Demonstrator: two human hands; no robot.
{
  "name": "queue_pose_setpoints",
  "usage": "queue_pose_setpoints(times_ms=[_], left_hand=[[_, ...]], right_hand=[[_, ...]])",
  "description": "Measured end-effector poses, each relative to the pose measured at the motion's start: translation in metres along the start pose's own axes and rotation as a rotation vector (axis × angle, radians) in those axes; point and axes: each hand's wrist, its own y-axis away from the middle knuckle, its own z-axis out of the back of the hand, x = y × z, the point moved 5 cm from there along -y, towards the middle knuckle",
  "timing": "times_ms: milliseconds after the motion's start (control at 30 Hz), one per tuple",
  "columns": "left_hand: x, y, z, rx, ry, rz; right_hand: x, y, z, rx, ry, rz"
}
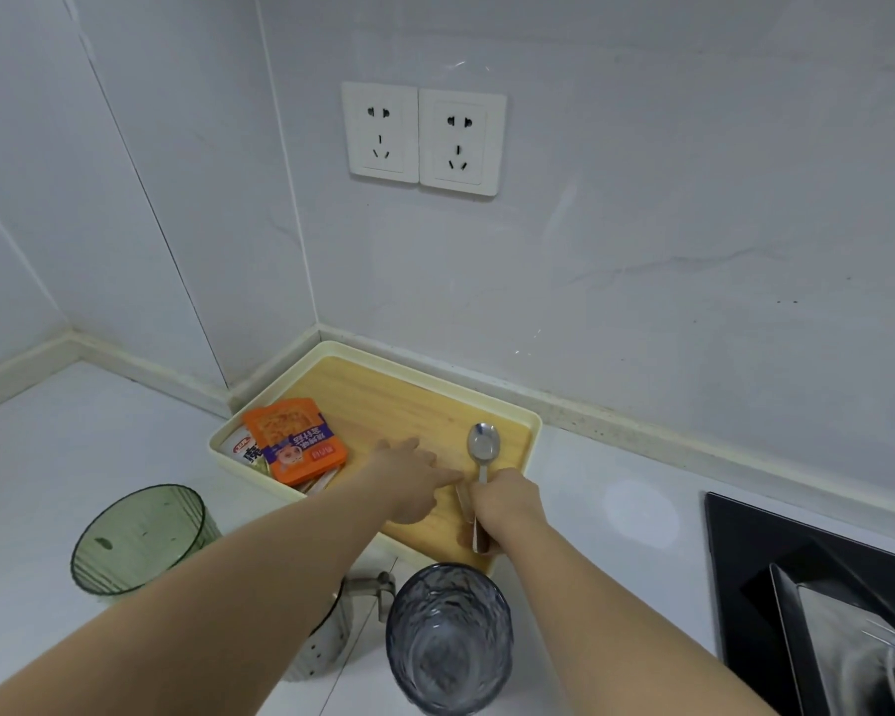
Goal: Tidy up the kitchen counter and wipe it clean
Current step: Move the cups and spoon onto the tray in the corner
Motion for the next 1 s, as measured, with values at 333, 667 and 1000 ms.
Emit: queue_pose_setpoints(times_ms=[333,667,1000], left_hand=[[0.016,0.012,-0.016,0.137,0.112,-0.056],[0.014,0.021,-0.016,0.21,0.202,-0.11],[0.029,0.055,0.011,-0.143,0.547,0.06]], right_hand=[[0.007,-0.003,-0.003,0.026,0.157,-0.036],[0.004,-0.002,-0.003,-0.015,0.235,0.04],[0.02,0.047,0.019,-0.069,0.08,0.316]])
